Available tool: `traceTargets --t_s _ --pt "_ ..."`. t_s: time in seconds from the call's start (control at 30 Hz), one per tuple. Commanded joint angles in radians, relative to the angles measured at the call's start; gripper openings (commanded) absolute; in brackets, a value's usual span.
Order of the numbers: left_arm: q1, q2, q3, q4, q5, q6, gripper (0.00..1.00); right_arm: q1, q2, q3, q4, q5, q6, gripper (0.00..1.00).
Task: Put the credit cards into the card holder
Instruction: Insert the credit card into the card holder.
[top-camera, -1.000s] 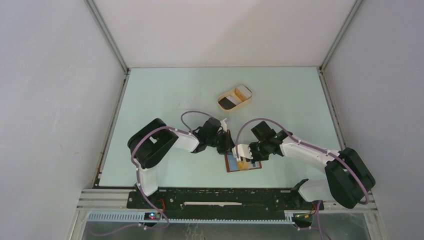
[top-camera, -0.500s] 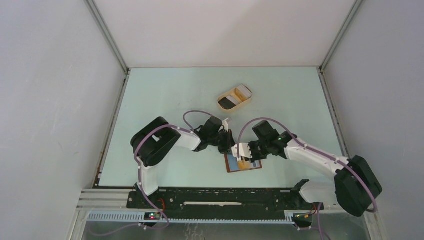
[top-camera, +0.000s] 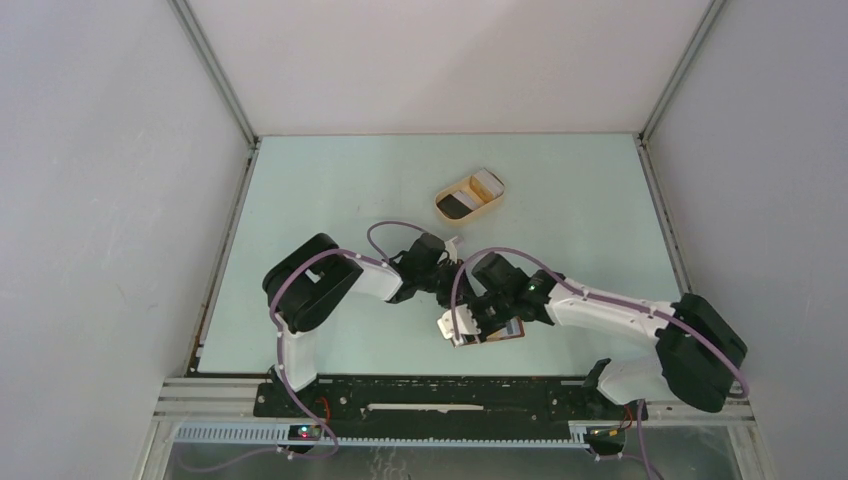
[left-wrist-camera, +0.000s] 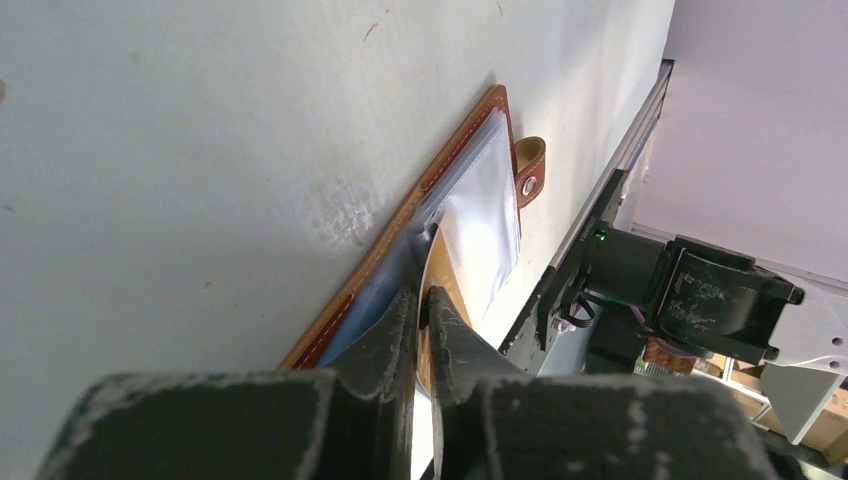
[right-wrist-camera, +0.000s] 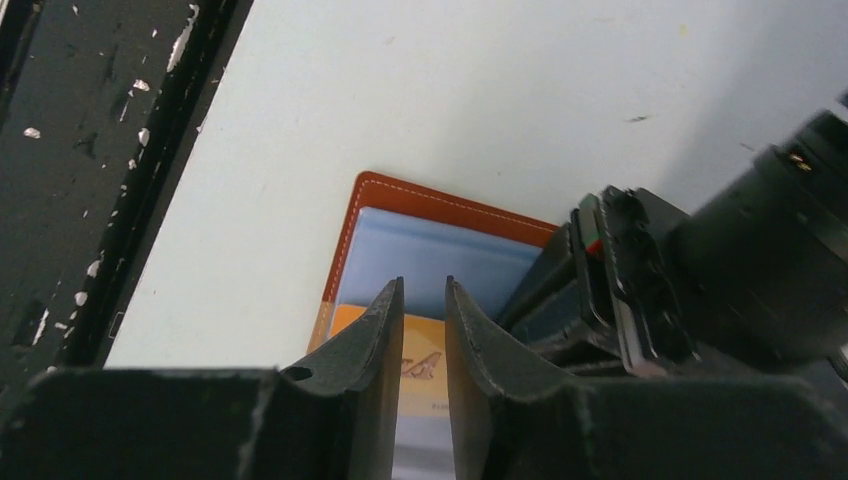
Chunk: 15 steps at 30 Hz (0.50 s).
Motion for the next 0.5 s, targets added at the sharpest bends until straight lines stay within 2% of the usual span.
traceTargets --t_s 0.0,0.3,0.47 --pt "-0.014 0.038 0.001 -0.075 -0.028 0.056 0.11 0.043 0.065 0.045 0.046 0.078 0.016 0.28" --pt "-0.015 0.043 0.003 -0.076 -0.021 0.062 0.15 0.061 0.153 0.054 0.032 0.165 0.014 0.18" --pt "-0.015 0.042 0.004 -0.078 -0.021 0.065 0.22 0.061 0.160 0.053 0.007 0.210 0.009 0.14"
